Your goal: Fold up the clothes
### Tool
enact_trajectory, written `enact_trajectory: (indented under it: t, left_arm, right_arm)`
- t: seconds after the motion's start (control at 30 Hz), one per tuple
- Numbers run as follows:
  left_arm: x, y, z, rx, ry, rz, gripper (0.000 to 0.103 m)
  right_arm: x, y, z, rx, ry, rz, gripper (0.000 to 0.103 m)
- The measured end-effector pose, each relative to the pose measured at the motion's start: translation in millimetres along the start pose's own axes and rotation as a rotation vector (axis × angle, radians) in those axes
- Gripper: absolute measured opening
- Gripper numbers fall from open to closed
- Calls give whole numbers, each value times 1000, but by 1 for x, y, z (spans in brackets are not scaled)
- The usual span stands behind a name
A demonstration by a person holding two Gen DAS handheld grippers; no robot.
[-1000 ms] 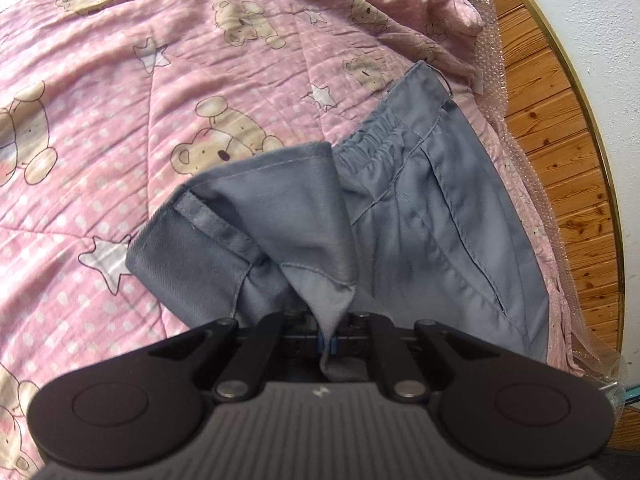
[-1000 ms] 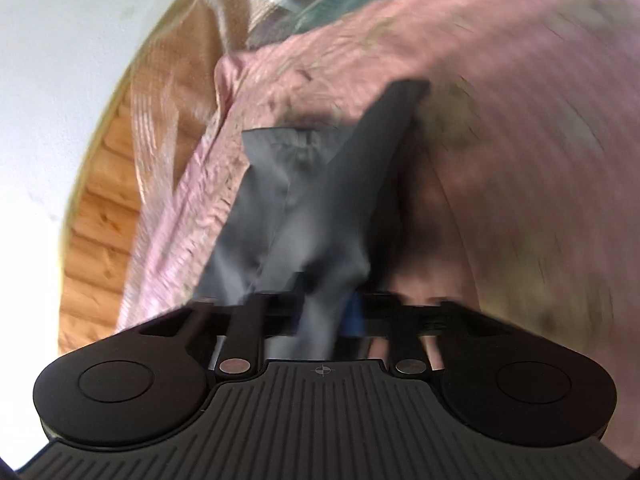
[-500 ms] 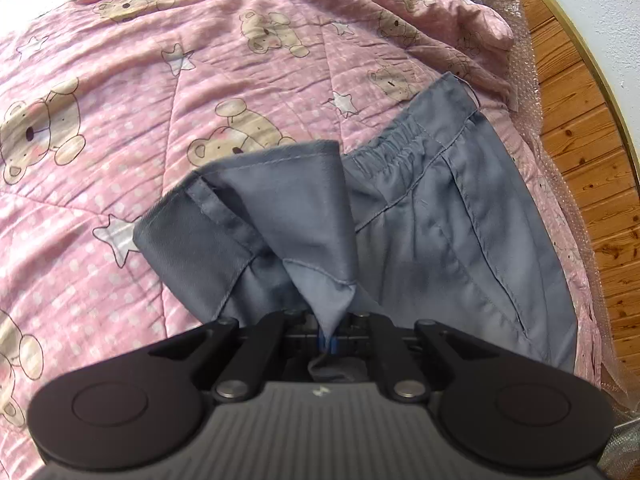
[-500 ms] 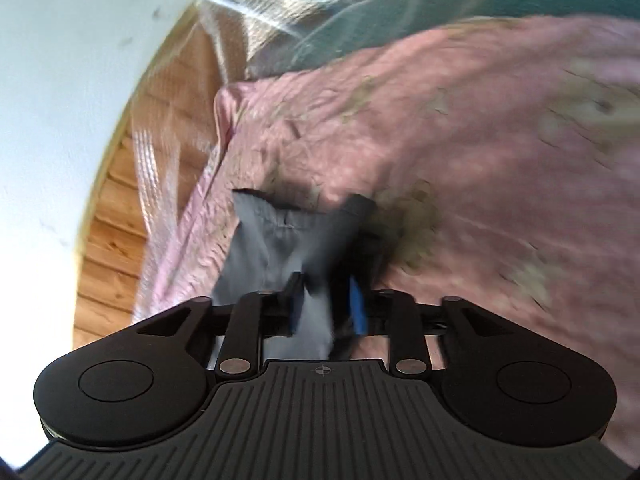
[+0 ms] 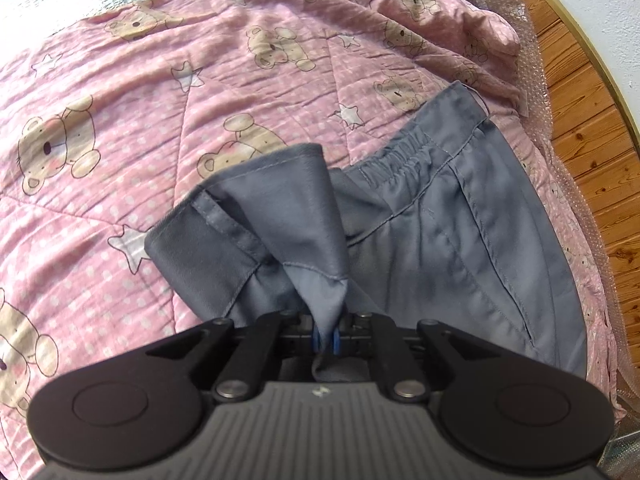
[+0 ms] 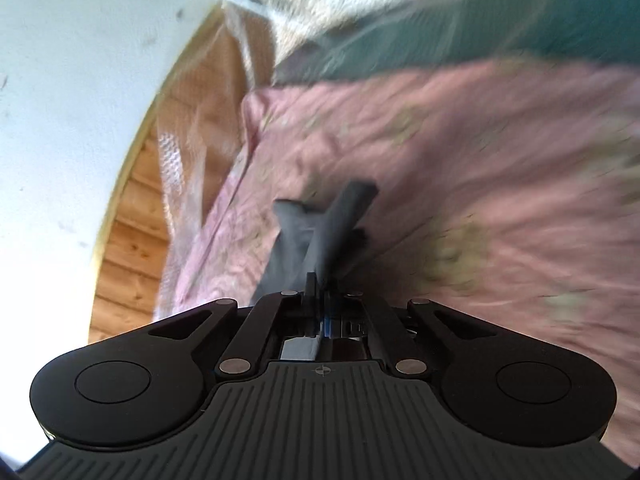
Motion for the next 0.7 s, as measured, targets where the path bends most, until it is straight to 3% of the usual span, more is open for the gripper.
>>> enact_trajectory:
  t: [0.1,0.23,0.37,0.4,0.47,0.57,0.63,0.67,0.7]
  left_arm:
    - [0,0,-6,19,-25,6,8]
    - [-6,-9,-12,33,-65,25,9]
    - [-17,-28,-19,68,-150,85,14]
    - [-18,-32,-21,81,-171,94,19]
    - [-20,-41,-22,101,-202,114,27]
    - [-23,-47,-15,158,-234,134,41]
    - [-24,-44,-7,168,-193,131,38]
    - [-23,-41,-6,171,-170,125,17]
    - [-22,-39,-11,156,-153,118,6]
  right_arm:
    - [19,15,38,116,-35,-86,0]
    - [13,14,43,130,5,-64,1]
    - [-9,2,51,214,-32,22,26]
    - [-16,-2,50,248,-66,46,33]
    - [-29,-8,41,315,-167,92,34]
    - [-21,-11,-10,256,-424,97,34]
    - [-13,-14,-46,203,-599,94,35]
    - [1,-13,-63,145,-653,55,36]
    - [20,-13,-80,70,-689,-6,37]
Point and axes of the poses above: each gripper's, at about its wrist camera, not at the fingertips, and y roughly the way its jaws point, z to its right, x to its underside, the point moved 5 cm from there along y, roughly the way its jaws point, and after that the axes turned 15 degrees about z, right-handed, at the moved point
